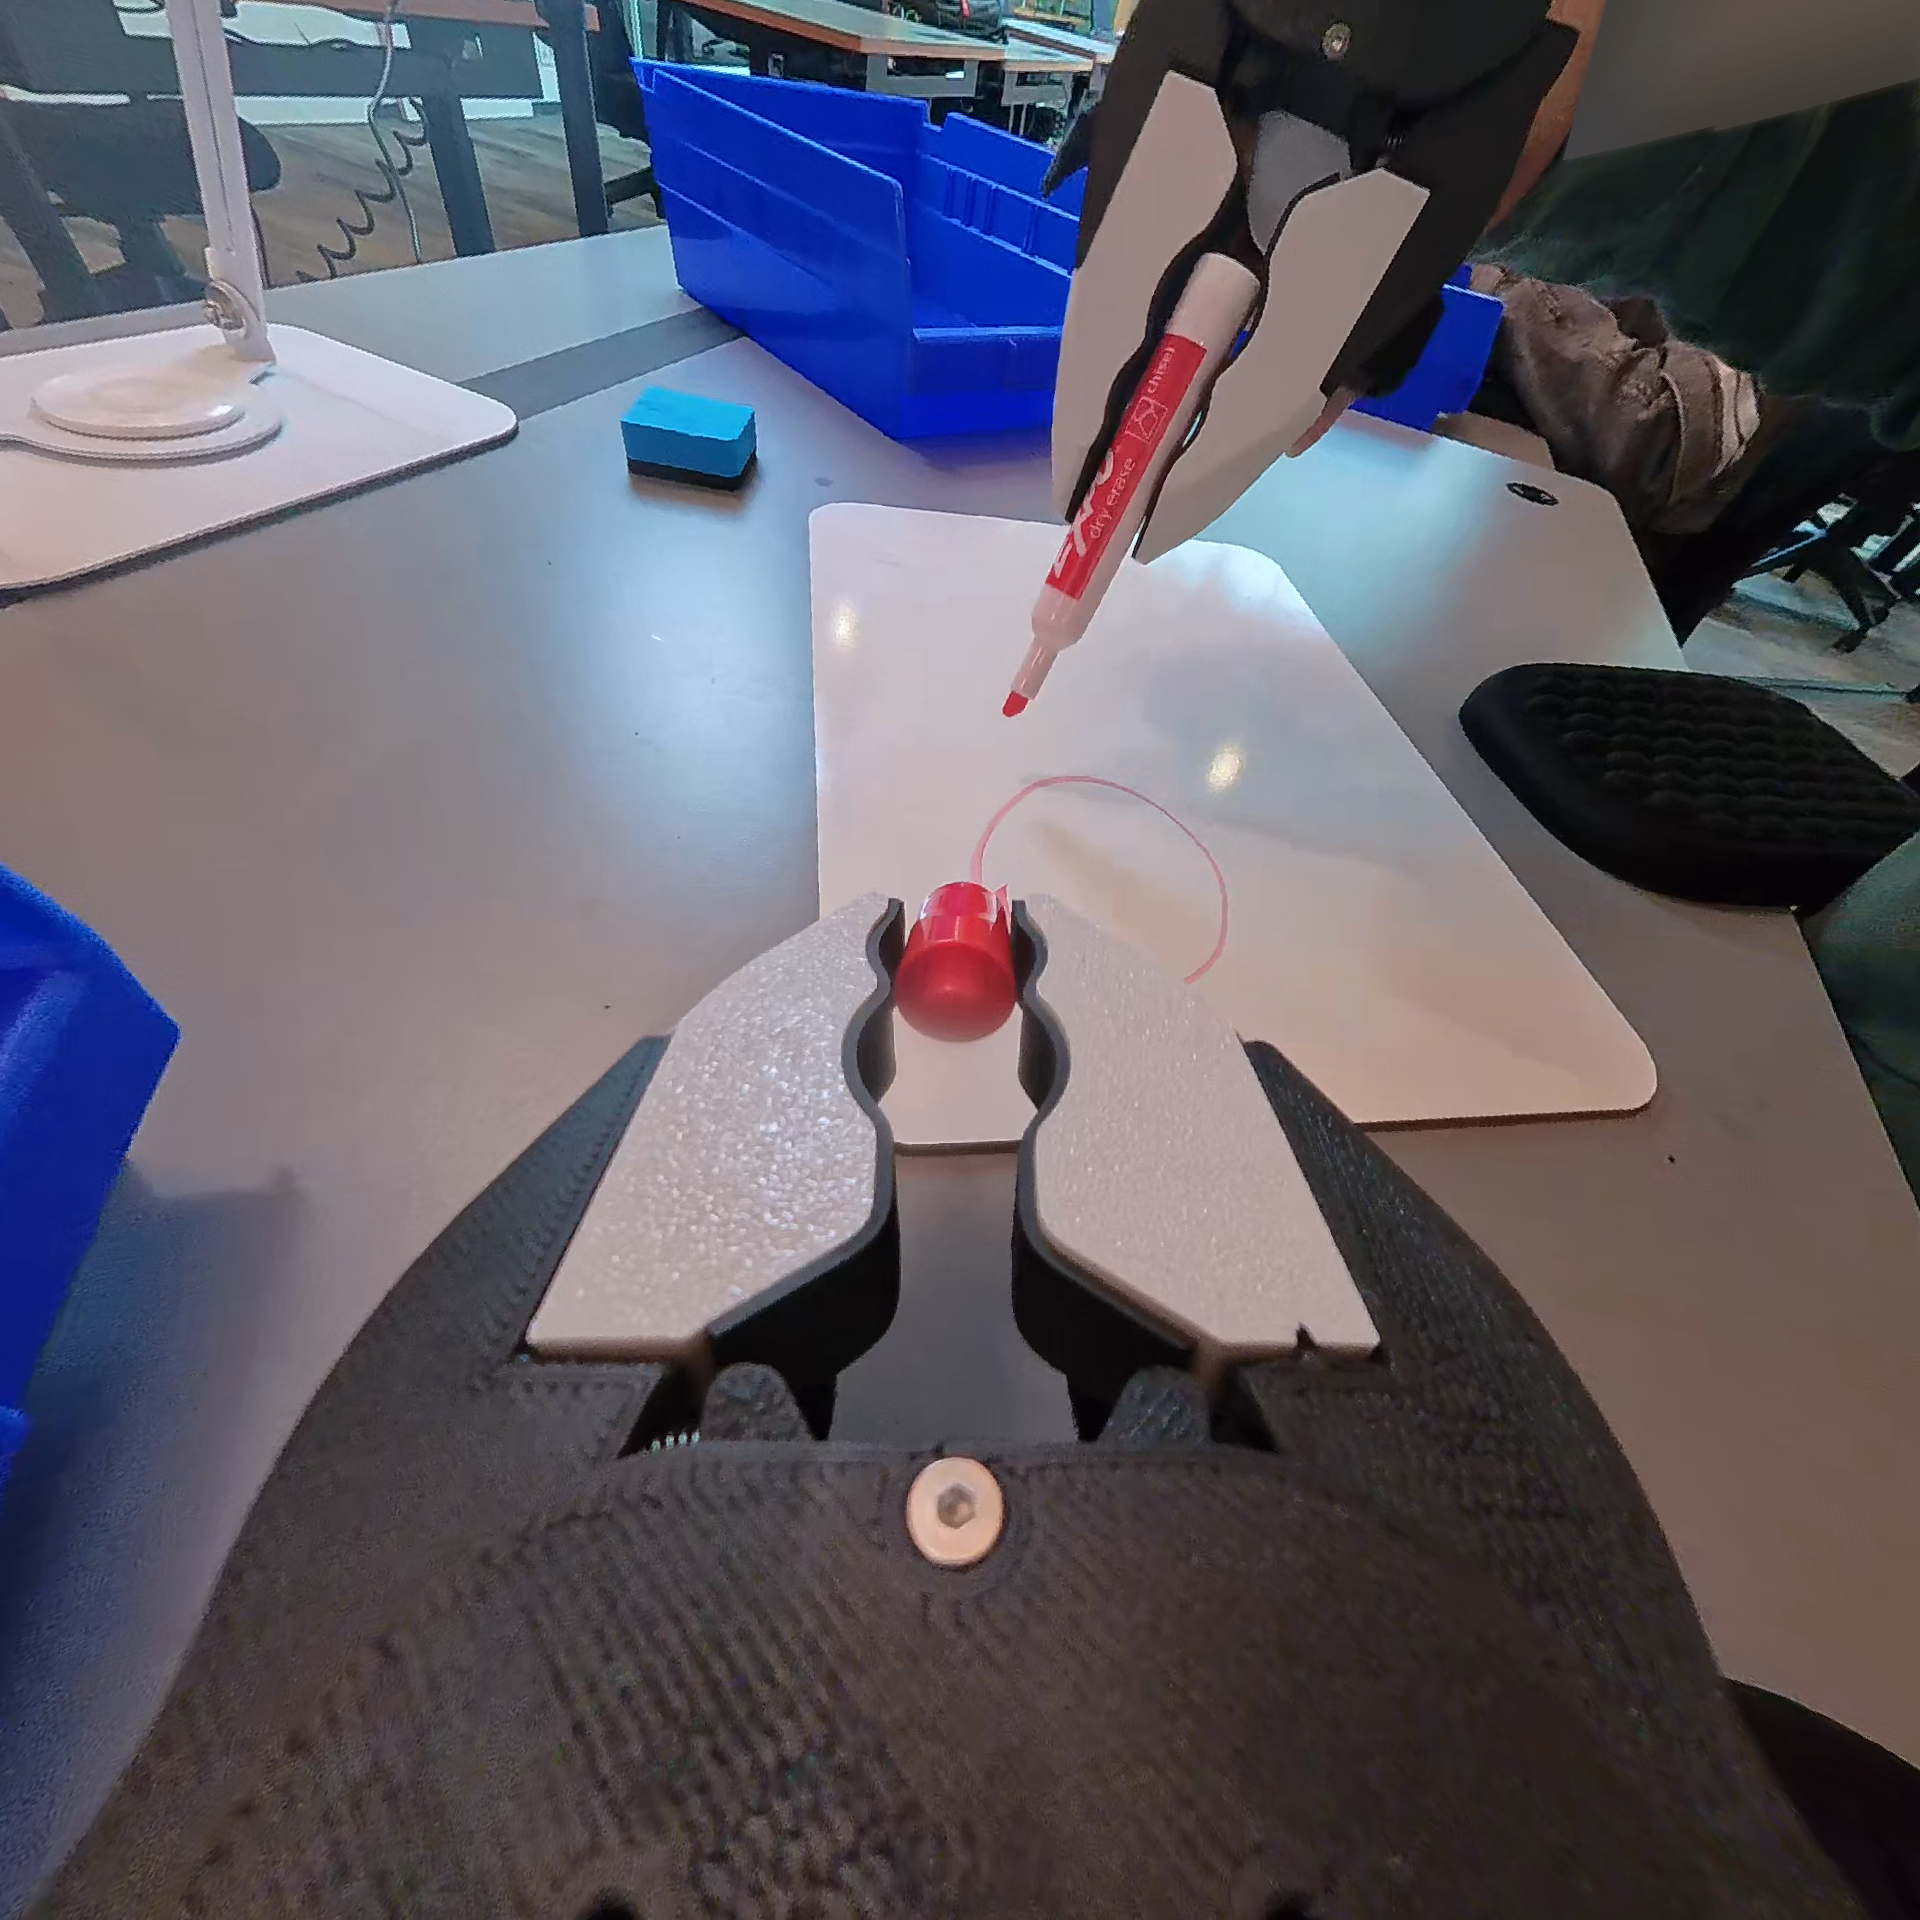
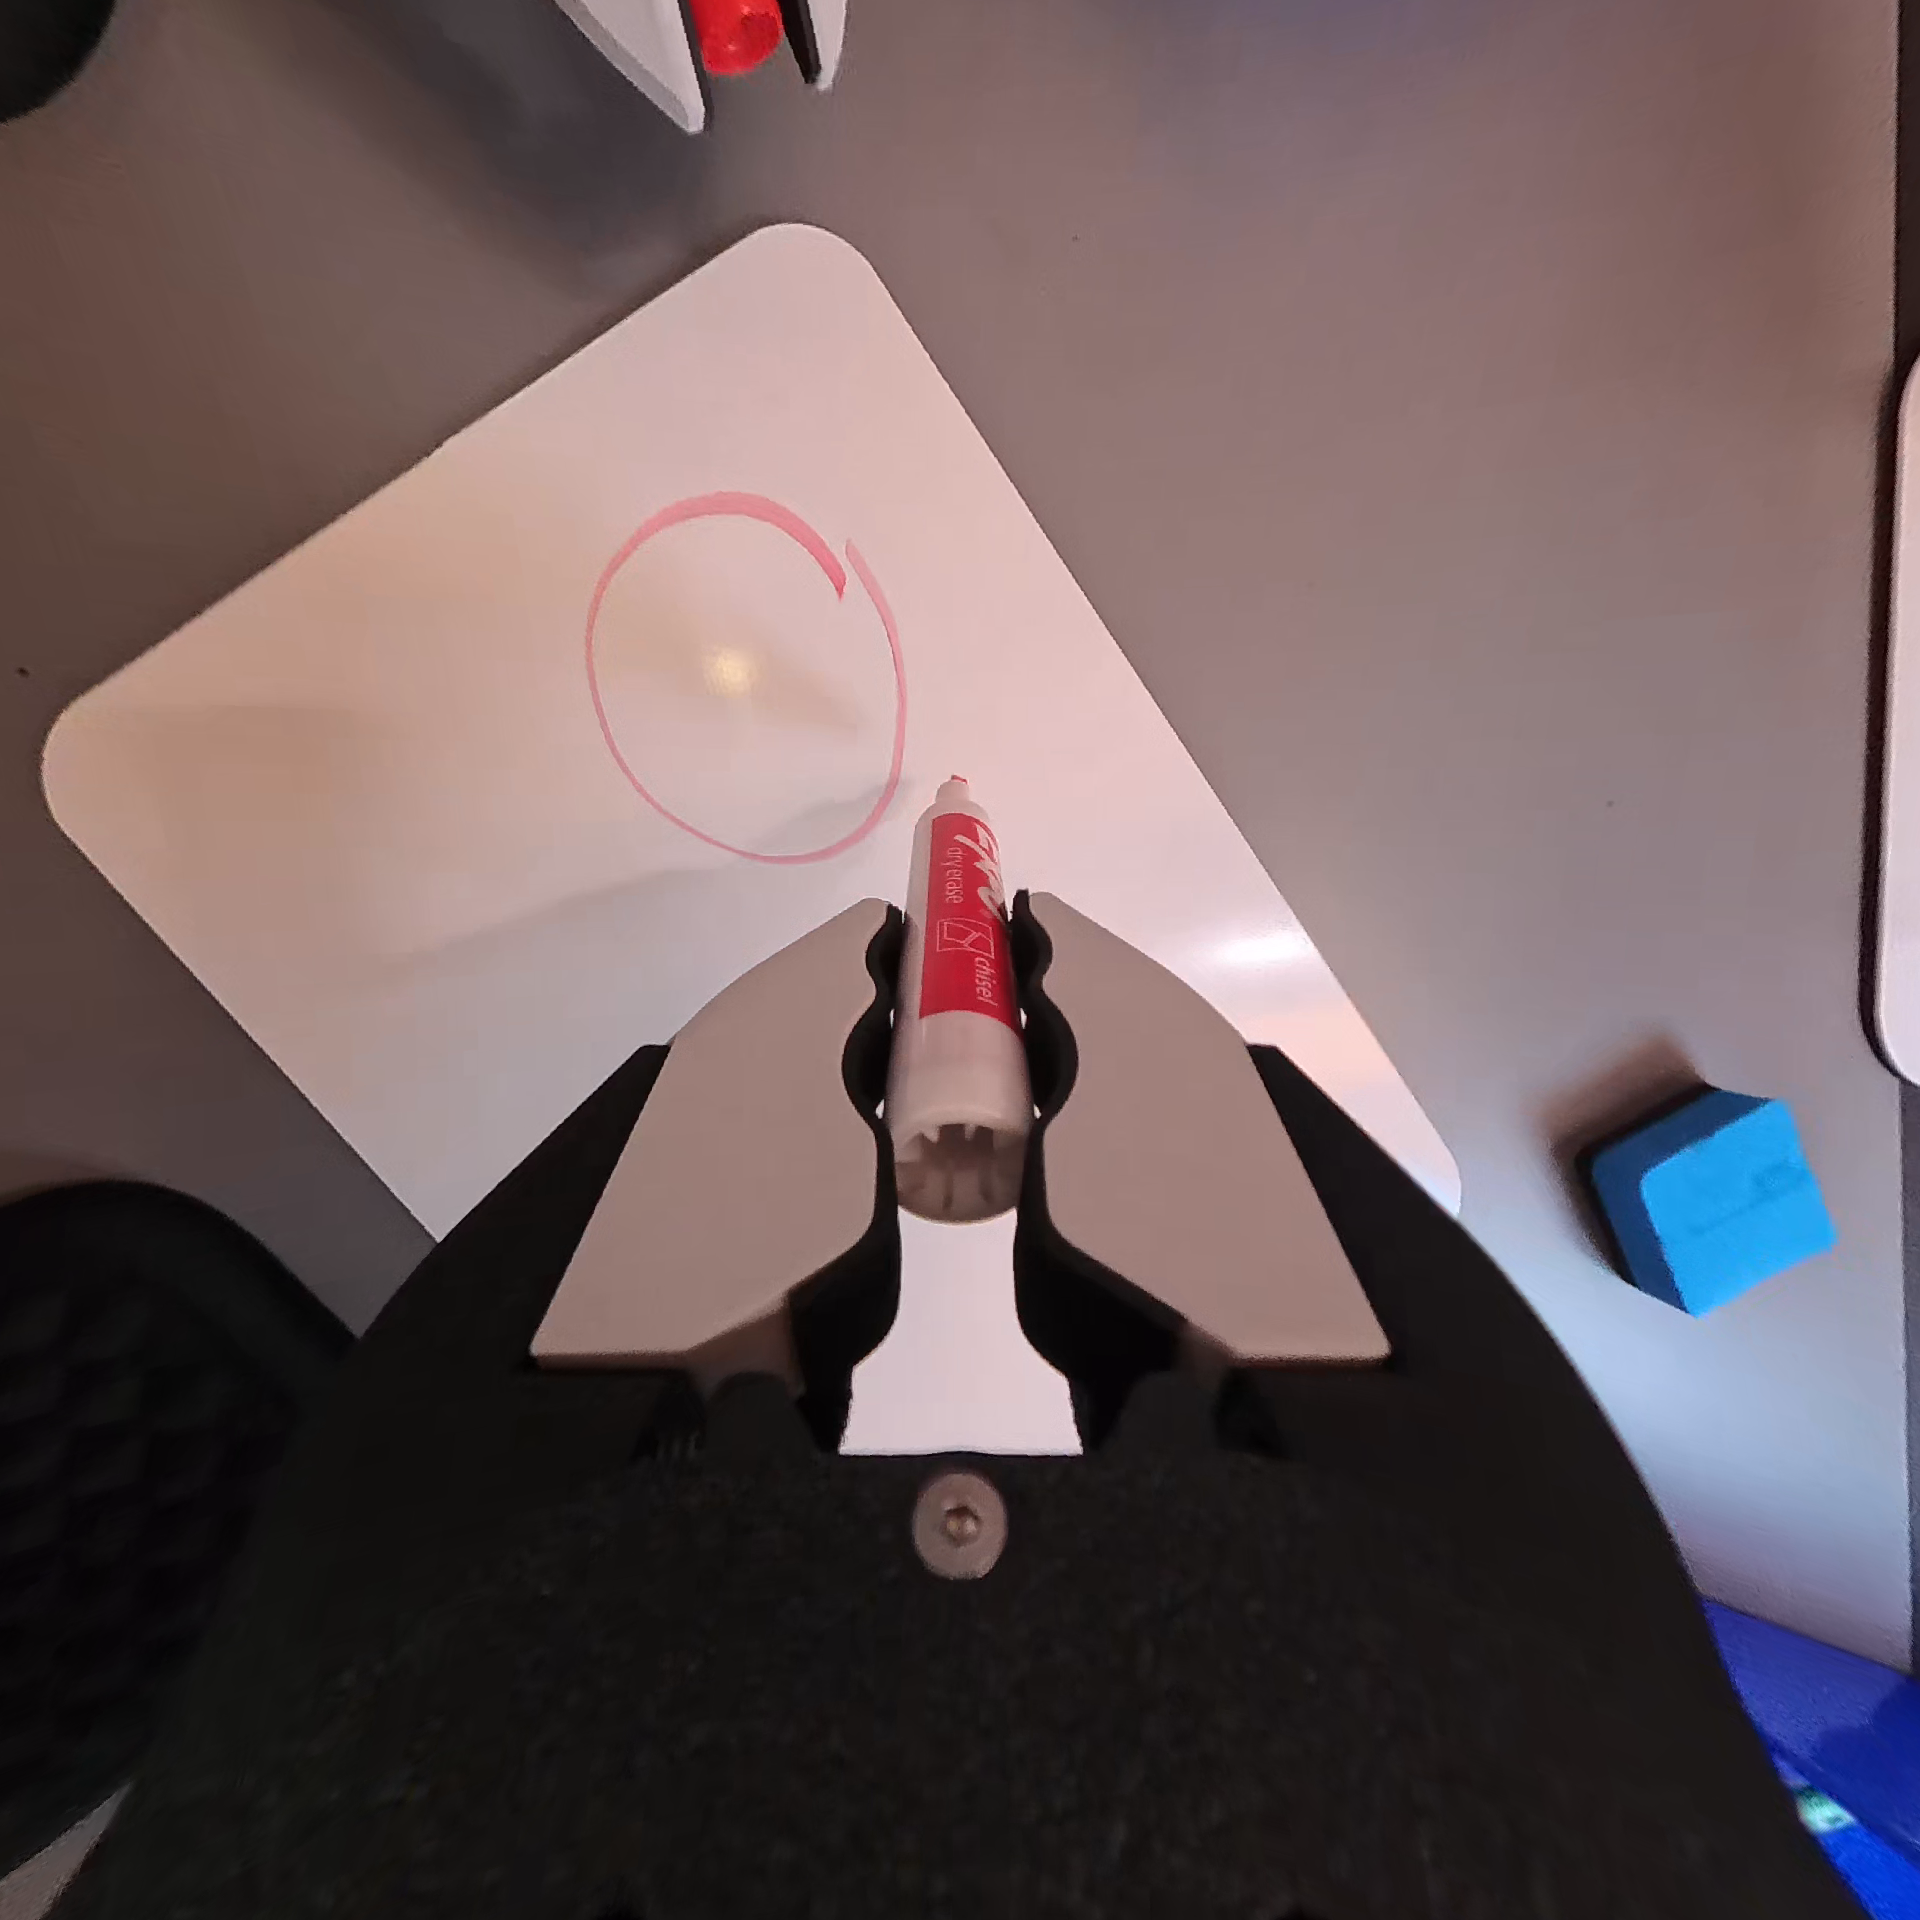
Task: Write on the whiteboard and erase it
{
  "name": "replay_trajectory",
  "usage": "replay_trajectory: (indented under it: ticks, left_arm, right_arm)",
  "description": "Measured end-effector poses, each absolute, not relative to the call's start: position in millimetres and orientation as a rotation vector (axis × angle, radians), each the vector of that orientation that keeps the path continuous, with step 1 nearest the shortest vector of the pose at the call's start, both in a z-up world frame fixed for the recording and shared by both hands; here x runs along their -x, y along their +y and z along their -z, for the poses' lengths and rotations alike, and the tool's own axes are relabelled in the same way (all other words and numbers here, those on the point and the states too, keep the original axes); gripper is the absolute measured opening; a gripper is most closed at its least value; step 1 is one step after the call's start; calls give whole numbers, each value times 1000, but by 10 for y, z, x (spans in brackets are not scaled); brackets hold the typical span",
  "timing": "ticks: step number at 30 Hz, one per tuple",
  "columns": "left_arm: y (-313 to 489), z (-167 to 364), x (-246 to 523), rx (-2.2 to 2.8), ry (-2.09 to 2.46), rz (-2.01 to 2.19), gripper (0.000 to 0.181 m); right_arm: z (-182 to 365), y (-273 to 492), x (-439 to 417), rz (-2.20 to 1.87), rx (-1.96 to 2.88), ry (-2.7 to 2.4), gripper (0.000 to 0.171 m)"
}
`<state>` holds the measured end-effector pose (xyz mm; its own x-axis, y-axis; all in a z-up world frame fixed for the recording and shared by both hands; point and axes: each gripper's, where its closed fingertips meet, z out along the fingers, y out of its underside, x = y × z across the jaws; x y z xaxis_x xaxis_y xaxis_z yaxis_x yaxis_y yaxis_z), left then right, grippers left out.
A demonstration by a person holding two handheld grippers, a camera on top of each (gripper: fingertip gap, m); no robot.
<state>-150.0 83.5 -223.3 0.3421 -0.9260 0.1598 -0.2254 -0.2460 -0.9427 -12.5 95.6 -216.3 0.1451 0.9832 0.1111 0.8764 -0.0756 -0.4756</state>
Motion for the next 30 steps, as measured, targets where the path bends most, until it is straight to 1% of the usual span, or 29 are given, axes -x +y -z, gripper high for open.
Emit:
replay_trajectory:
  ticks: [8,19,30]
  left_arm:
    - [835,2234,1498,1697,1042,966,19]
    - [827,2242,1494,1697,1052,962,19]
    - [810,2252,1485,1697,1067,965,19]
  right_arm:
    - [2156,984,95,-340,1986,-1758,20]
    - [2267,843,632,-426,1878,-1867,20]
    - [2342,832,752,-425,1873,-1928,20]
